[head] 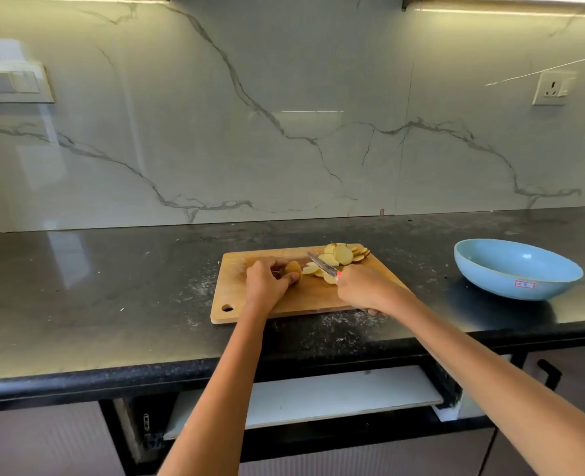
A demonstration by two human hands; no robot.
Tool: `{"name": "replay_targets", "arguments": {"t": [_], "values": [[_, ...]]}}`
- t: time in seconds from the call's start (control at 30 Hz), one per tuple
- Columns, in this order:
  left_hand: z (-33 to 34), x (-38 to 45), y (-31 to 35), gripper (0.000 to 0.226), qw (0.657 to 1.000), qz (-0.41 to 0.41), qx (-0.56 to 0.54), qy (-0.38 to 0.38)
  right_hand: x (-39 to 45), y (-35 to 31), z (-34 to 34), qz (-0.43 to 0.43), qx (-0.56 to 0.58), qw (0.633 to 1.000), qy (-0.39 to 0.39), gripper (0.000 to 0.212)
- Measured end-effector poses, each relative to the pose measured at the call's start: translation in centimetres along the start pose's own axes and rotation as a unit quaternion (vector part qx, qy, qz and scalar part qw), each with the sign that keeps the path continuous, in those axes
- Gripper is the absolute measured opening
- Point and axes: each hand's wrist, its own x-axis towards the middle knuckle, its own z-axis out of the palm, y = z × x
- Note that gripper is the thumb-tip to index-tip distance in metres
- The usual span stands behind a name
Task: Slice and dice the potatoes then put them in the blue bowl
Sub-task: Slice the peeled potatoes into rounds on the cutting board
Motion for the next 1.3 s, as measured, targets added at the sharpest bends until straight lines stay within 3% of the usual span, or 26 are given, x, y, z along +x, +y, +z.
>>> {"name": "replay_targets", "arguments": {"t": [0.2, 0.47, 0.73, 1.3], "values": [[0.0, 0.0, 0.0, 0.04, 1.0, 0.012, 0.012, 0.008, 0.2, -2.7, 1.4, -0.039, 0.008, 0.999, 0.03, 0.026], [0.1, 0.1, 0.0, 0.043, 1.0, -0.003, 0.004, 0.006, -0.3, -3.3, 1.9, -0.012, 0.01, 0.998, 0.055, 0.014], [0.2, 0.1, 0.0, 0.044, 1.0, -0.006, 0.001, 0.011, -0.5, -3.2, 2.6, -0.004, 0.005, 0.998, 0.067, 0.022], [0.2, 0.0, 0.1, 0.041, 1.0, -0.018, -0.003, 0.018, 1.0, -4.2, 1.7, 0.01, 0.054, 0.998, -0.014, 0.04]]}}
